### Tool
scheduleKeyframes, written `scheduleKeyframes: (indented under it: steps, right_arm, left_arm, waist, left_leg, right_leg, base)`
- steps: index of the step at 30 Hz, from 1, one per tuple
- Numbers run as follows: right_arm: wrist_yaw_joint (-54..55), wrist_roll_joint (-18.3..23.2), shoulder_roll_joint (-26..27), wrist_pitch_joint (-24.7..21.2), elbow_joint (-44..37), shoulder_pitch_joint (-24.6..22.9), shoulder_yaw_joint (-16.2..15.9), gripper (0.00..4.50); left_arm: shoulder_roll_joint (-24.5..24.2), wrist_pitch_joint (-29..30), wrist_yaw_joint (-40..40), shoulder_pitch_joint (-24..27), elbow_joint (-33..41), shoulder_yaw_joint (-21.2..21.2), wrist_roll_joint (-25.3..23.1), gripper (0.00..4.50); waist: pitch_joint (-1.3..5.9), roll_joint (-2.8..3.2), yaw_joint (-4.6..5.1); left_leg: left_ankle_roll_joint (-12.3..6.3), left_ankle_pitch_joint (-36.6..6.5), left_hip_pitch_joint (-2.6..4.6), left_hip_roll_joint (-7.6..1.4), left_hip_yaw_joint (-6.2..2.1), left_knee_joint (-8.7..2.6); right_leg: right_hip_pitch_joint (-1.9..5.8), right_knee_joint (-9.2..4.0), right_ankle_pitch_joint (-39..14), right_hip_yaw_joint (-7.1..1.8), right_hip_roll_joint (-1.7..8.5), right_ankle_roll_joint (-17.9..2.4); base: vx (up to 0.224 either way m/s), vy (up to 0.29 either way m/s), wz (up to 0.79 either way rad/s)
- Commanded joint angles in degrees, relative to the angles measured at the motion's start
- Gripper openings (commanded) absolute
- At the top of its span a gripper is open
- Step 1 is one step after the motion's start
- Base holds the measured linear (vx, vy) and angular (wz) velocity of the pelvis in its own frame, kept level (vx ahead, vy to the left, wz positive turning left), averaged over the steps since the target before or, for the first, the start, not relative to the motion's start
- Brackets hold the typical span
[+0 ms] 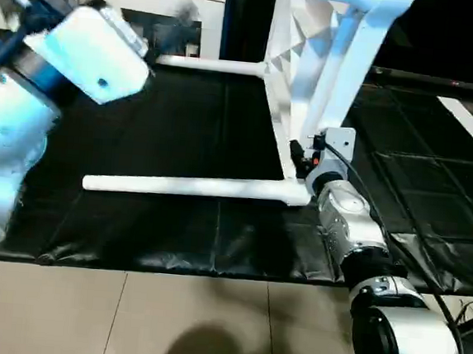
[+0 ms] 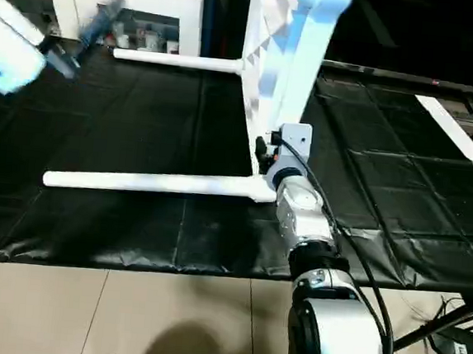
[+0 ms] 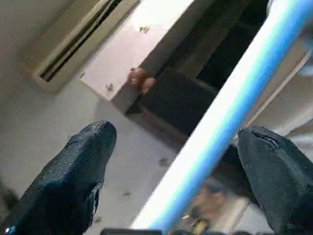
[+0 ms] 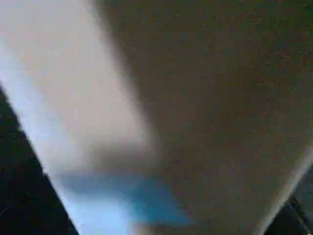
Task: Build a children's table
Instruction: Flip table
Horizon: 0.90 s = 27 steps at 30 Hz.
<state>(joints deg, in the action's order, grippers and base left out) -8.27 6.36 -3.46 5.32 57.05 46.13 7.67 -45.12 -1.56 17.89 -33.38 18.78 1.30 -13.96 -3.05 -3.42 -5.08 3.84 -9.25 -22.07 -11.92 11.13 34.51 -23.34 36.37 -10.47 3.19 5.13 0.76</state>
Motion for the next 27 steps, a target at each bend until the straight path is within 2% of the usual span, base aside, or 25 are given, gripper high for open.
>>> scheduleKeyframes:
  steps: [1,3,4,5,7,10,12,13,15,16,20,22,23,27]
  right_arm:
    - [-1.1,0.2,0.1,0.7,0.7,1.5,0.2,2.11]
    - [-1.4,-0.1,0.0,1.4,1.3,1.9,0.1,2.03]
    - [-1.4,-0.2,0.0,1.6,1.4,2.0,0.1,1.99]
    - [-1.4,-0.2,0.0,1.6,1.4,2.1,0.1,1.97]
    - [-1.3,-0.1,-0.1,1.8,1.4,2.2,0.1,1.95]
    - [-1.2,-0.2,-0.1,2.3,1.9,2.4,0.0,1.94]
    - [-1.1,-0.3,0.0,2.5,2.1,2.4,0.0,1.94]
    - [-1.1,-0.3,0.0,2.6,2.2,2.5,0.0,1.94]
    - [-0.9,-0.5,0.0,2.9,2.3,2.5,0.0,1.94]
    - [-0.9,-0.6,0.0,3.0,2.4,2.6,0.0,1.94]
    - [-0.4,-1.0,-0.1,3.2,2.5,2.7,-0.3,1.94]
    - [-0.4,-1.1,-0.1,3.3,2.5,2.7,-0.4,1.94]
    - [-0.3,-1.5,-0.4,3.6,2.4,2.7,-0.7,1.94]
    - [-0.3,-2.3,-0.8,4.1,1.9,2.8,-1.3,1.94]
  left_arm:
    - [-1.1,-0.7,0.2,-0.8,-4.2,-1.3,-2.7,4.50]
    - [-2.2,-2.2,0.6,-2.3,-9.1,-1.1,-4.6,4.50]
    - [-2.3,-2.4,0.6,-2.6,-10.0,-1.1,-4.9,4.50]
    - [-2.4,-2.5,0.6,-2.8,-10.4,-1.1,-4.9,4.50]
    - [-3.2,-2.8,0.2,-4.2,-13.4,-1.2,-6.0,4.50]
    - [-4.0,-3.5,-0.9,-7.1,-18.4,-2.0,-7.8,4.50]
    - [-4.1,-3.9,-1.2,-8.1,-20.1,-2.4,-8.3,4.50]
    - [-3.5,-4.5,-1.6,-8.6,-21.0,-2.2,-8.3,4.50]
    - [-2.9,-4.4,-2.2,-9.2,-21.0,-1.4,-8.2,4.50]
    - [-2.8,-4.4,-2.3,-9.4,-21.0,-1.1,-8.2,4.22]
    - [-2.4,-4.7,-2.2,-10.0,-20.1,-0.6,-7.6,4.09]
    - [-2.4,-4.9,-2.1,-10.2,-20.2,-0.9,-7.5,3.95]
    - [-2.2,-5.2,-2.1,-10.2,-20.4,-1.1,-7.7,3.73]
    - [-1.9,-4.6,-2.1,-10.1,-20.5,-1.0,-7.7,3.55]
  waist:
    - [3.86,0.92,-0.07]
    - [3.98,1.11,-0.03]
    - [4.02,1.35,-0.09]
    - [4.11,1.27,-0.08]
    - [4.16,1.50,-0.18]
    - [4.18,1.88,-0.24]
    - [4.18,1.73,-0.24]
    - [4.16,1.89,-0.27]
    - [4.22,1.91,-0.32]
    - [4.23,1.94,-0.30]
    - [4.18,1.78,-0.39]
    - [4.17,1.74,-0.39]
    - [4.13,1.73,-0.39]
    - [4.12,1.71,-0.37]
  left_leg:
    - [4.65,-16.8,1.50,-0.74,-0.68,-4.10]
    - [4.95,-16.6,1.36,-0.80,-0.83,-4.17]
    - [5.04,-16.4,1.43,-0.80,-0.82,-4.13]
    - [5.14,-16.4,1.49,-0.85,-0.79,-4.12]
    - [5.09,-16.2,1.52,-0.86,-0.80,-4.09]
    - [4.99,-16.2,1.49,-0.71,-0.83,-4.06]
    - [5.01,-16.0,1.45,-0.78,-0.84,-4.04]
    - [5.10,-16.1,1.41,-0.82,-0.86,-4.03]
    - [5.20,-16.4,1.50,-0.84,-0.85,-4.01]
    - [5.22,-16.4,1.47,-0.84,-0.84,-4.01]
    - [4.98,-16.5,1.40,-0.83,-0.81,-3.97]
    - [4.95,-16.7,1.40,-0.86,-0.82,-3.96]
    - [4.95,-16.8,1.41,-0.88,-0.84,-3.99]
    - [5.11,-17.0,1.37,-0.87,-0.84,-3.99]
  right_leg:
    - [1.42,-3.75,-14.5,-1.94,2.22,-8.1]
    - [1.58,-3.67,-13.5,-1.93,2.32,-8.3]
    - [1.52,-3.57,-12.9,-1.94,2.35,-8.5]
    - [1.52,-3.39,-11.6,-1.92,2.34,-9.4]
    - [1.55,-3.24,-10.1,-1.90,2.30,-10.0]
    - [1.61,-3.20,-9.2,-1.91,2.26,-10.5]
    - [1.69,-3.13,-8.3,-1.94,2.35,-10.9]
    - [1.70,-3.07,-8.2,-1.95,2.39,-11.1]
    - [1.66,-3.06,-8.4,-1.94,2.40,-11.3]
    - [1.66,-3.04,-8.2,-1.95,2.37,-11.3]
    - [1.65,-3.05,-8.2,-1.96,2.40,-11.5]
    - [1.65,-3.05,-8.5,-1.97,2.41,-11.4]
    - [1.59,-3.11,-8.8,-1.98,2.41,-11.3]
    - [1.57,-3.09,-9.3,-1.99,2.40,-11.2]
  base:
    - [0.000,0.000,0.00]
    - [0.000,0.000,0.00]
    - [0.000,0.000,0.00]
    - [0.000,0.000,0.00]
    - [0.000,0.000,0.00]
    - [0.000,0.000,0.00]
    - [0.000,0.000,0.00]
    - [0.000,0.000,0.00]
    - [0.000,0.000,0.00]
    - [0.000,0.000,0.00]
    - [0.000,0.000,0.00]
    - [0.000,0.000,0.00]
    - [0.000,0.000,0.00]
    - [0.000,0.000,0.00]
